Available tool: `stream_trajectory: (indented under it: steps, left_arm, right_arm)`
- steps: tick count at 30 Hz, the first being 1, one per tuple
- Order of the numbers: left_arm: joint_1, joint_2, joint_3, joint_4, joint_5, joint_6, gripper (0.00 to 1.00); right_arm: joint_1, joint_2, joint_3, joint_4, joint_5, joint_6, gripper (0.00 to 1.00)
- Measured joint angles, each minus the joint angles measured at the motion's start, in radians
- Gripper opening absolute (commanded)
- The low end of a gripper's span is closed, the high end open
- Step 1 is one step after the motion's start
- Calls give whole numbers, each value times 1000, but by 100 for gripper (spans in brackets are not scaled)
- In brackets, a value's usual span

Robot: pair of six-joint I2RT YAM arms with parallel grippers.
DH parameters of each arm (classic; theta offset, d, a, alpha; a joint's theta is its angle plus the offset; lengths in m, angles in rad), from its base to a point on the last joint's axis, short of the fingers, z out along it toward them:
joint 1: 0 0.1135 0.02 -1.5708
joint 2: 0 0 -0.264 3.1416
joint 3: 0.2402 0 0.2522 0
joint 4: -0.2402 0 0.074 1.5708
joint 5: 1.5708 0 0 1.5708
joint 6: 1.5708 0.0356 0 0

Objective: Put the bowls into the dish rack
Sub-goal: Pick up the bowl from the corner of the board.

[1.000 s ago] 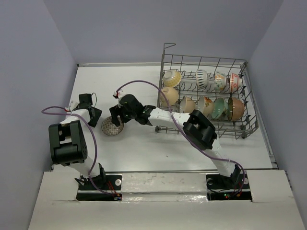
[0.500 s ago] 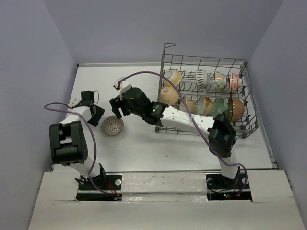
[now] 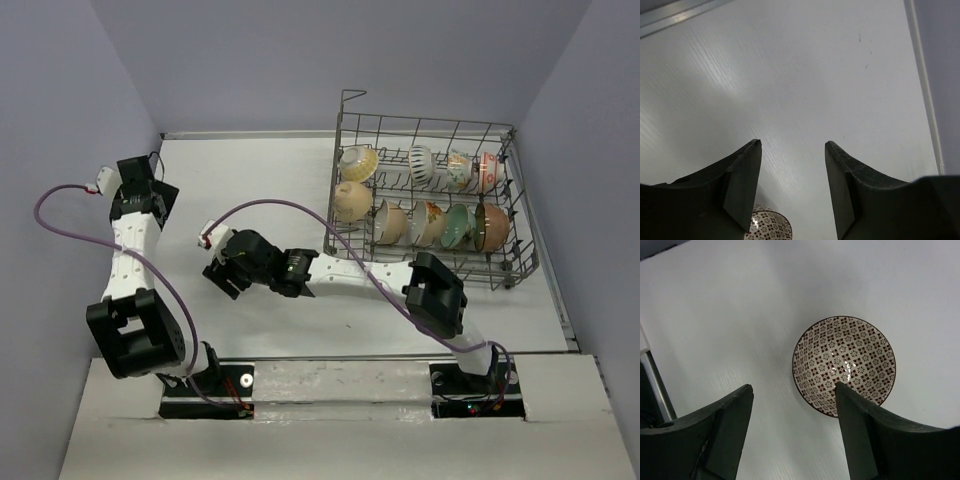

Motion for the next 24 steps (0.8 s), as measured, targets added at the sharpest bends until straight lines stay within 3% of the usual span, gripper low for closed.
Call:
stream_trajectory:
  steps: [12, 24]
  left_arm:
    - [52, -204, 68, -29, -90, 62, 63]
    - [86, -228, 67, -26, -53, 77, 64]
  right_arm:
    - [9, 143, 69, -8, 13, -26, 66]
    - [31, 256, 151, -26, 69, -39, 61]
